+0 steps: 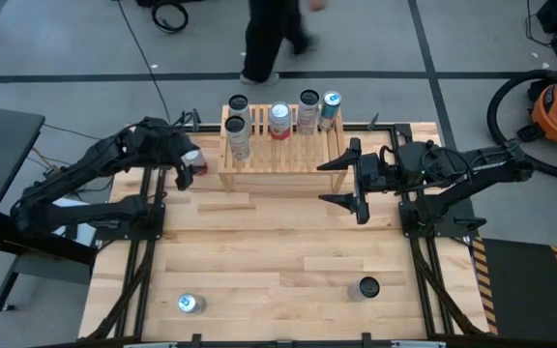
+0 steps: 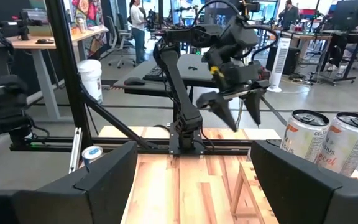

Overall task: Place canned beverage on shelf
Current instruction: Put the pink white soda can on the shelf aligned with the other pink white soda can

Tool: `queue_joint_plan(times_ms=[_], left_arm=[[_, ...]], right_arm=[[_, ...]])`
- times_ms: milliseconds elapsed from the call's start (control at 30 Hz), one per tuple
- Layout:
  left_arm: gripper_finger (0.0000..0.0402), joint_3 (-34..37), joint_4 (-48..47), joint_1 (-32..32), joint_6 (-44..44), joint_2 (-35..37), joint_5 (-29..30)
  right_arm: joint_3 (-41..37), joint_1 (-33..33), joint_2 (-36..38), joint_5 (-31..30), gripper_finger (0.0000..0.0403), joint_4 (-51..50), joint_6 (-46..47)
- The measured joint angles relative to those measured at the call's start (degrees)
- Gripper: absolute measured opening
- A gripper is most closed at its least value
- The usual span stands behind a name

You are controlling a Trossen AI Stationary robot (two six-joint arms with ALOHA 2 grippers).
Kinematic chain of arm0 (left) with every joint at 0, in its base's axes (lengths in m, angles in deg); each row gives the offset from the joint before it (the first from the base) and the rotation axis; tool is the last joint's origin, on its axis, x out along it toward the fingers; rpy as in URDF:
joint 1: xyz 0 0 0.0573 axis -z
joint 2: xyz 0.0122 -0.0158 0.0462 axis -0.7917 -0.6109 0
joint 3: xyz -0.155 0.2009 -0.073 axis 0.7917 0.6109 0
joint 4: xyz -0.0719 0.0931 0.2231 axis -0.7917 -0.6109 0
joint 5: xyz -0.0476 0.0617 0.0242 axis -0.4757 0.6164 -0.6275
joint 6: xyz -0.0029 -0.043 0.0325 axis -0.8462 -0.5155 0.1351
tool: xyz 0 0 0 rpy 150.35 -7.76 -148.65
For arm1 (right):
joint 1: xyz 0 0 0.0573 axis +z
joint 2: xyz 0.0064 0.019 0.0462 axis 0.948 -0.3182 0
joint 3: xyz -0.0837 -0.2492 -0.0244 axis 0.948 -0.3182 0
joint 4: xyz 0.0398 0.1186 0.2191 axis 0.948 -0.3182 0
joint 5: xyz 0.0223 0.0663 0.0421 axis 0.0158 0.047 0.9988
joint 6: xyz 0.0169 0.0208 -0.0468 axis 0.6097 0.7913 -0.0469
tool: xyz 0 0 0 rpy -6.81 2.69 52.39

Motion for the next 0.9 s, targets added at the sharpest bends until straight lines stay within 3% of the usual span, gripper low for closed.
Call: queue_joint_plan(times_ms=[267,600,900], left_arm=[[0.0314,0.02,0.01,-8.14,-1.13,-4.82,5.75],[0.0314,0.02,-0.83,-16.33,-4.46,-12.72,6.70],[0.0314,0.02,-0.77,-19.91,-8.99,-18.19,6.70]], right_arm=[[0.00,0.00,0.00,0.00,0.0324,-0.67,0.02],[0.00,0.00,0.00,0.00,0.0324,-1.55,0.17],[0.00,0.00,0.00,-0.02,0.0324,-1.53,0.20]])
